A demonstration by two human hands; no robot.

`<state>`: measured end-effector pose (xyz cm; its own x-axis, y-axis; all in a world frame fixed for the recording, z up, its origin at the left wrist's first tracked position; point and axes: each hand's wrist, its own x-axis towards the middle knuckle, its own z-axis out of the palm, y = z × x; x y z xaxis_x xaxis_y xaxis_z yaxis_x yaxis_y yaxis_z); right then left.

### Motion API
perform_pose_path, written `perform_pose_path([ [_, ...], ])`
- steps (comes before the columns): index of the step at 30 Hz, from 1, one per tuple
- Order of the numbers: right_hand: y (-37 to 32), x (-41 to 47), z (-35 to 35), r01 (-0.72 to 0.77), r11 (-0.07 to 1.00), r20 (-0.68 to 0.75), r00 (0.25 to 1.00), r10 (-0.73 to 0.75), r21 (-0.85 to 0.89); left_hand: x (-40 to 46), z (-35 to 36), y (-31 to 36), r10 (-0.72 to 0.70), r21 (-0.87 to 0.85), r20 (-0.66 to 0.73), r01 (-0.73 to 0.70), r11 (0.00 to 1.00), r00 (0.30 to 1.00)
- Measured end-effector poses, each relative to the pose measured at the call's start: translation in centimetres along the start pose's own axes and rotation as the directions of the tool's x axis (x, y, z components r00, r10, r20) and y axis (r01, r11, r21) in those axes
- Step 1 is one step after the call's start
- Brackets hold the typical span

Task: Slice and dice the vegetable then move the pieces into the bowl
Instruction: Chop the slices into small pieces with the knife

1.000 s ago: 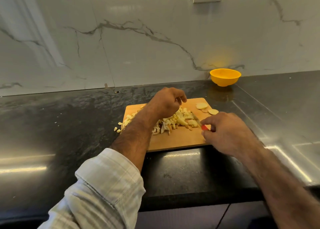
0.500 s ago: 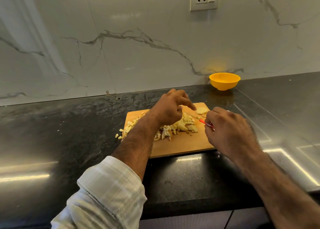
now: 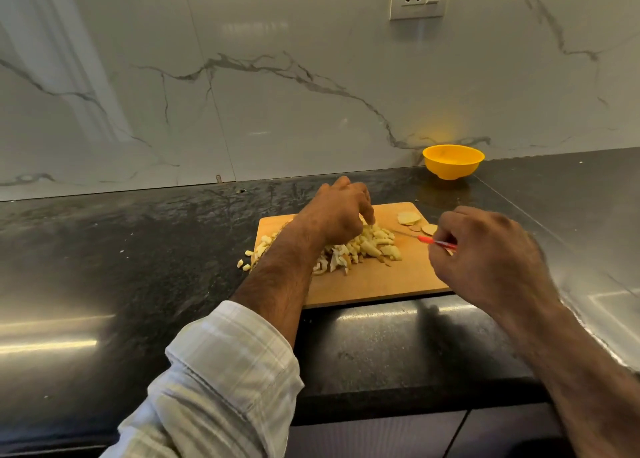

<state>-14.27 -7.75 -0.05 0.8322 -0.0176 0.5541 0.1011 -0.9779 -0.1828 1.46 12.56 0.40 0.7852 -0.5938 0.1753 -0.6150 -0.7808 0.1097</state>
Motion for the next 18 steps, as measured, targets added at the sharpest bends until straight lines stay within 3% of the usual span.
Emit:
perform_pose_path([
  [4,0.5,-0.6,0.2,-0.102,0.994,0.024,0.995,0.101,0.027,0.2,0.0,-0.7,-0.054,-0.040,-0.051,0.052,0.998,0.997],
  [9,-1.2,-0.2,2.2,-0.232,0.971,0.196,0.957,0.216,0.063,0.2,0.7,-0.6,-0.102,-0.164,-0.241,0.063,0.984,0.965],
  [13,-0.7,0.9,3.3,-0.269,0.953,0.132,0.959,0.251,0.138,0.4,0.8,-0.5,-0.140,-0.200,-0.236,0.093,0.975,0.962],
  [18,1.2,0.9,4.2,-0.309,0.904,0.056,0.950,0.306,0.294,0.5,0.9,0.4,-0.091,-0.105,-0.203,0.071,0.992,0.975],
])
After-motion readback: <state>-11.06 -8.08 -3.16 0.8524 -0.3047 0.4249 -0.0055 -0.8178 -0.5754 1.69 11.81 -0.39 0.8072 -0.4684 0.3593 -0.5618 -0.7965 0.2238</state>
